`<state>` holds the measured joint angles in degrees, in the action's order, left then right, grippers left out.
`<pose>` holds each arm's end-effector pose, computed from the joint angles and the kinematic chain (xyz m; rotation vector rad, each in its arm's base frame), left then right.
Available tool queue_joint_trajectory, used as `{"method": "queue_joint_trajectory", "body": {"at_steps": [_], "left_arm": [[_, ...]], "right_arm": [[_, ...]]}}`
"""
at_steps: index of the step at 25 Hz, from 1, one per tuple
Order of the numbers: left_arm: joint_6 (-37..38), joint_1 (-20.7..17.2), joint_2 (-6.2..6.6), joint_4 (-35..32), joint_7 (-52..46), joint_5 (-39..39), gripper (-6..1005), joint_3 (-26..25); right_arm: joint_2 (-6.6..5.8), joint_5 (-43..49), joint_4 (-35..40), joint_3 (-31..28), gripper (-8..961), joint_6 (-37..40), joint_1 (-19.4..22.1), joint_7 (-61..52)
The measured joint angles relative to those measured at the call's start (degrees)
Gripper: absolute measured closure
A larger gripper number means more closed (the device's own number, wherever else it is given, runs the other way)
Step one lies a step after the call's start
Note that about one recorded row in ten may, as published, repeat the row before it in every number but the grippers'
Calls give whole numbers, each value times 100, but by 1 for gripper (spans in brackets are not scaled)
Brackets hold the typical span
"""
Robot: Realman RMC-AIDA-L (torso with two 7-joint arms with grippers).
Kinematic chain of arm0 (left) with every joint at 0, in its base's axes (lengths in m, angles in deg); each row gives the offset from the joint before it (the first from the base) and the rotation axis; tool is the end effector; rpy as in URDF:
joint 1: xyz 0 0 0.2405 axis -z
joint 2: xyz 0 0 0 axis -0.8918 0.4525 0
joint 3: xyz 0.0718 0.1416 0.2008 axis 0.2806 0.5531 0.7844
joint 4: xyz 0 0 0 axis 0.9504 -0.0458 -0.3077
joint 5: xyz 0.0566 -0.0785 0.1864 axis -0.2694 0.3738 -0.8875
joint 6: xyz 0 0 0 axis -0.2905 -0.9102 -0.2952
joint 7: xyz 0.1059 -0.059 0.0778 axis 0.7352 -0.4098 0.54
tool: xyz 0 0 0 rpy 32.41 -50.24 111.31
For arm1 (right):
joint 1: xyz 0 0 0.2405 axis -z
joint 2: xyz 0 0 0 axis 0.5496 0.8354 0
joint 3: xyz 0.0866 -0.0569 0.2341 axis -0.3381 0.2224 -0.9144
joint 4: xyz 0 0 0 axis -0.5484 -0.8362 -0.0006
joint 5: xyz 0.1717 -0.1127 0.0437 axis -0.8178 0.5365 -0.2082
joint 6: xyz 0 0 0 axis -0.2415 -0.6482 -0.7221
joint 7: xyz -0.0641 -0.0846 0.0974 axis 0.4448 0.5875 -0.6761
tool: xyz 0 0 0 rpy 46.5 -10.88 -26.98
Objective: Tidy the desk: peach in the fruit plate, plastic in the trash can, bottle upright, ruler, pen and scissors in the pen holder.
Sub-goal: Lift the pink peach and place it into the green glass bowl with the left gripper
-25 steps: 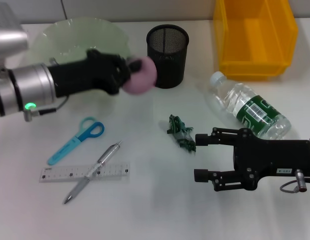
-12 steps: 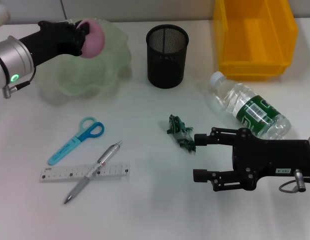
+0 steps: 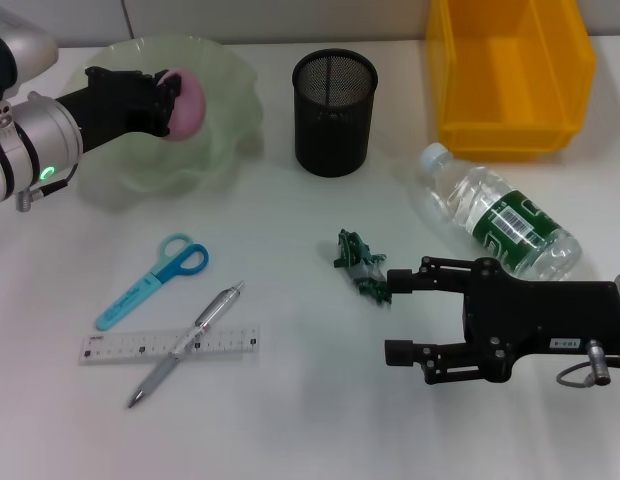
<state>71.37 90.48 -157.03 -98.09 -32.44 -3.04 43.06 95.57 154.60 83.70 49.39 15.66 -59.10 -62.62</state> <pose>-0.2634 0.4076 -0.0095 -2.1956 -0.5819 -0.3929 0.2563 0.2678 -0.0324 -2.9257 0.4491 0.9670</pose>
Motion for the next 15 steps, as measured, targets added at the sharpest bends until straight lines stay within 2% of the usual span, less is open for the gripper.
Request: {"method": "queue_joint_trajectory", "body": {"at_steps": [8, 15], "left_arm": [[-54, -1, -10, 8, -25, -2, 913, 11], [6, -16, -13, 5, -28, 37, 683, 14]], "right_arm": [[0, 0, 2, 0, 152, 0, -8, -23], [0, 0, 3, 0, 152, 0, -2, -24]]}}
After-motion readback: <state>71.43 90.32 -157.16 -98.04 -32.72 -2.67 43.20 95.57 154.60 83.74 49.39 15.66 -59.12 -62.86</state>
